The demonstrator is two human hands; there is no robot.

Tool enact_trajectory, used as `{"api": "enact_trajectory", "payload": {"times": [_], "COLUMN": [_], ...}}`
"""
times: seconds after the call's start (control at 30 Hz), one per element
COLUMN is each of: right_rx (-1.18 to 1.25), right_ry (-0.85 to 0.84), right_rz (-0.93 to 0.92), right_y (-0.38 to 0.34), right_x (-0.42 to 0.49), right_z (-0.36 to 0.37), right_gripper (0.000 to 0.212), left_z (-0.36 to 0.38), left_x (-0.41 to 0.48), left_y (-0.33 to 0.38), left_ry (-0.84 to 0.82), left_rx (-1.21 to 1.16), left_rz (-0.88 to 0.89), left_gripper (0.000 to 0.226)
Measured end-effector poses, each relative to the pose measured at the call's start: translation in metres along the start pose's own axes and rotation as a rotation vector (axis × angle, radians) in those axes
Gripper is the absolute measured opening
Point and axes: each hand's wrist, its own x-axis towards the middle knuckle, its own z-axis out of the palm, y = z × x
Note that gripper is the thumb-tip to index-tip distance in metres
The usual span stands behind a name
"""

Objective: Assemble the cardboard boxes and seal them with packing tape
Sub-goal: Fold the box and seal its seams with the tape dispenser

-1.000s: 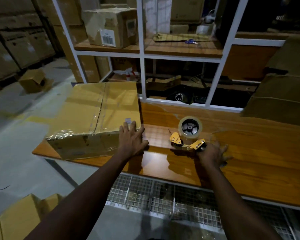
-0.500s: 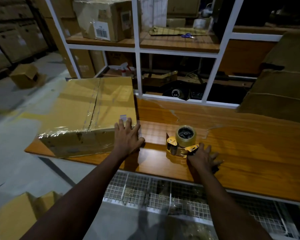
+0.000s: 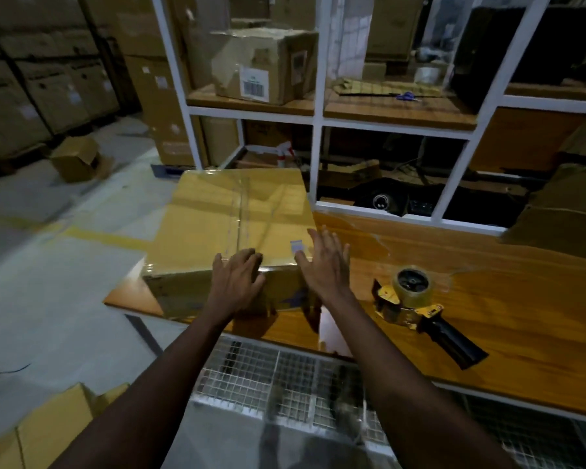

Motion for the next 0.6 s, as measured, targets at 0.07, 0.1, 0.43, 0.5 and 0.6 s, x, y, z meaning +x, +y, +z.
{"api": "enact_trajectory", "payload": {"times": [0.07, 0.1, 0.43, 0.5, 0.6], "right_rx": [-0.016, -0.026, -0.261, -0.355, -0.455], "right_ry": [-0.041, -0.058, -0.294, -0.346, -0.355], "right_rz": [-0.091, -0.125, -0.32, -0.31, -0.31], "right_y": [-0.037, -0.054, -0.17, -0.174, -0.171], "right_x": [0.002, 0.002, -0.003, -0.005, -0.007], "right_z": [0.018, 0.028, 0.115, 0.129, 0.14], "right_gripper": [0.058, 0.057, 0.064, 0.069, 0.074], "left_z": [-0.002, -0.004, -0.011, -0.008, 0.0], "left_x": [-0.012, -0.02, -0.068, -0.075, -0.087], "left_y": [-0.036, -0.052, -0.175, -0.184, -0.177], "left_ry": [-0.021, -0.041, 0.06, 0.124, 0.234], "left_rx": [0.024, 0.009, -0.127, -0.373, -0.739], "left_rz": [0.038, 0.044, -0.192, -0.285, -0.393], "left_gripper": [0.066, 0.069, 0.063, 0.064, 0.069]}}
